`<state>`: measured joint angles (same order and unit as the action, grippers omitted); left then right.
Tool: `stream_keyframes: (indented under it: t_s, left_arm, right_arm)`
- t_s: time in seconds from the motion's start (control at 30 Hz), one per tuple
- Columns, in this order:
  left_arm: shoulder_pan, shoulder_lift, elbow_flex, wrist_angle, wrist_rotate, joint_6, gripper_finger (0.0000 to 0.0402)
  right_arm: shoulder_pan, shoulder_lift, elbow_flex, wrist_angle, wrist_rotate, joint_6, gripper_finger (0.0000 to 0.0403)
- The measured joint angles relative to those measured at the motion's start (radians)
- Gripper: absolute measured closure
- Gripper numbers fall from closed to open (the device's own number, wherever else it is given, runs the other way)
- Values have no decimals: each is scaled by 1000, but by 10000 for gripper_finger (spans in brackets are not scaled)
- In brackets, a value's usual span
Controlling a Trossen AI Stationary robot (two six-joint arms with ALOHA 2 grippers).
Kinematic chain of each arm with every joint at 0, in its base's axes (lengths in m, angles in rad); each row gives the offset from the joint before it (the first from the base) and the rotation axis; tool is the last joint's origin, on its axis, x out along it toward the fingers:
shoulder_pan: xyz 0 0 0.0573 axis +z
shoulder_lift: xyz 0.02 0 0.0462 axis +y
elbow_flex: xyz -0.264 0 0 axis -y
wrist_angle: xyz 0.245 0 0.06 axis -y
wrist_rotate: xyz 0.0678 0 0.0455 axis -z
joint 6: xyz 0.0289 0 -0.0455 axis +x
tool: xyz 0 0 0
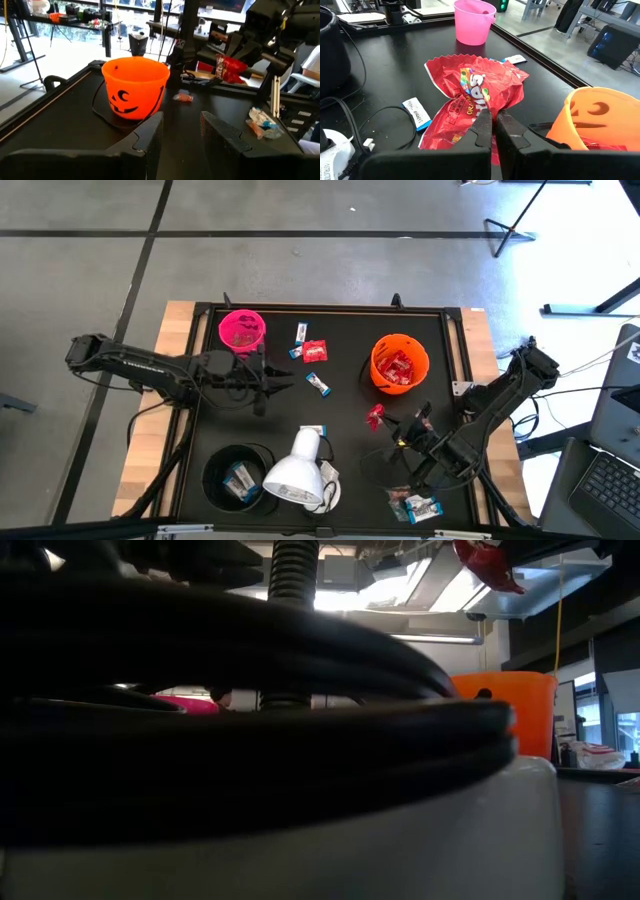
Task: Sort candy
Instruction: Put the red candy into the orange bucket
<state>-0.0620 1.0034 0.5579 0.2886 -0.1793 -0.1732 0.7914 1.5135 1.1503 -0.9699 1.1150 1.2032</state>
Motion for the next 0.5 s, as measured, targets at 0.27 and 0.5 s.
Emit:
stream_keyframes:
  t_s: [0.27,0.5]
  left_arm:
    - [0,1,0,-3,0,0,279]
    - [0,1,0,-1,0,0,279]
  right_arm:
    - [-22,0,0,0,-3,-5,398]
    - [-20,0,0,2,-11,-6,398]
